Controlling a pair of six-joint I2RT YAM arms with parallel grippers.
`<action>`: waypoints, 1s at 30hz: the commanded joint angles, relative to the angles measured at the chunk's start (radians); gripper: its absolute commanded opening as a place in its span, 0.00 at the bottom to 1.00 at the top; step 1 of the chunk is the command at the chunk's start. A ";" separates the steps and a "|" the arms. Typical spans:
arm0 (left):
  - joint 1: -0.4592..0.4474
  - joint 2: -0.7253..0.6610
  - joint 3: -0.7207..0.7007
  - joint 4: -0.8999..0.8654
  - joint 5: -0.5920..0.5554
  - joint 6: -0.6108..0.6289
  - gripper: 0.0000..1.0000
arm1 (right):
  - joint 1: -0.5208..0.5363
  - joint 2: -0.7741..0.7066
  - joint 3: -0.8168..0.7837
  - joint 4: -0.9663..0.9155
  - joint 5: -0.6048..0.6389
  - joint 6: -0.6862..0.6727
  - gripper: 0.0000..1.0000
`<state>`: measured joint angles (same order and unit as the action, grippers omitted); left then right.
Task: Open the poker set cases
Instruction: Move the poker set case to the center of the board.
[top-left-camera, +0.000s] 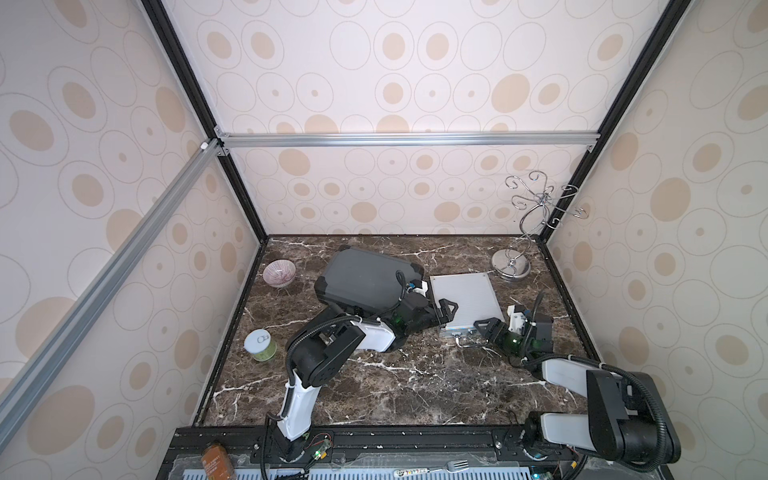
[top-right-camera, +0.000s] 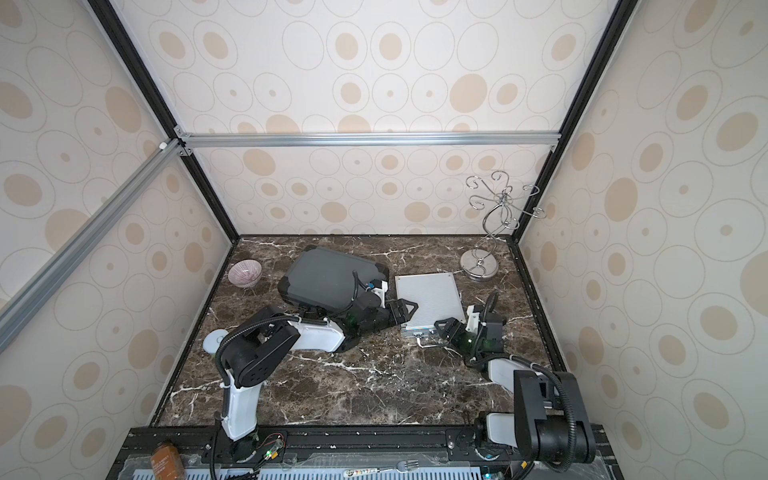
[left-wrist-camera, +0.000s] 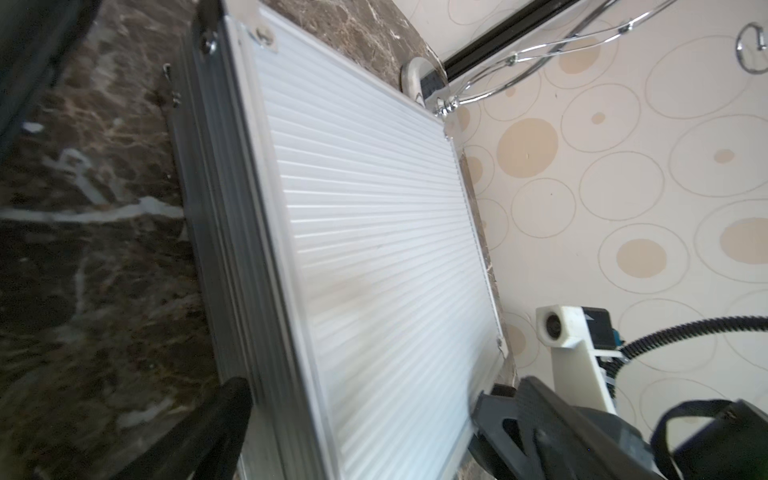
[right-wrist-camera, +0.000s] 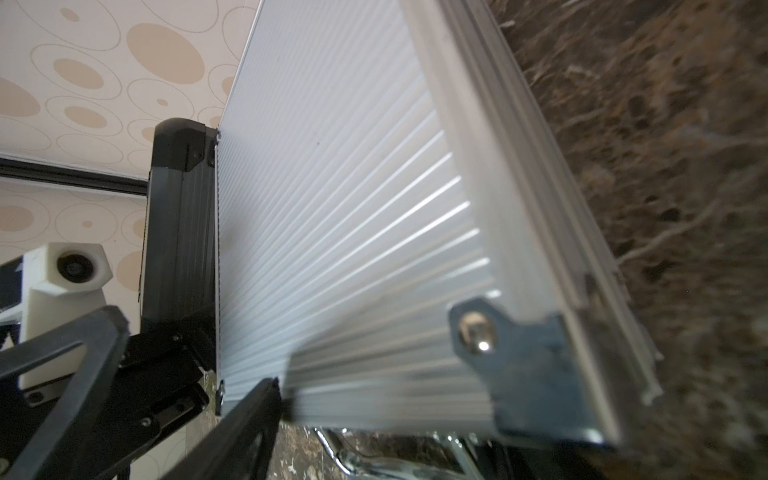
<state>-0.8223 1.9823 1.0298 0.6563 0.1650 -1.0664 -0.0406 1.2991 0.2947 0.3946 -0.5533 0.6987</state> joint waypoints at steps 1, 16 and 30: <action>0.009 -0.078 -0.043 0.034 -0.105 0.033 1.00 | 0.017 -0.026 -0.021 -0.027 -0.026 0.001 0.78; -0.101 -0.162 -0.222 0.125 -0.176 -0.066 1.00 | 0.019 -0.045 -0.040 -0.032 -0.022 0.014 0.78; -0.181 -0.039 -0.295 0.372 -0.105 -0.251 0.85 | 0.056 -0.037 -0.040 0.007 -0.019 0.064 0.75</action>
<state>-0.9974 1.8961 0.7387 0.9119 0.0296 -1.2339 0.0029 1.2625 0.2623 0.3828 -0.5663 0.7437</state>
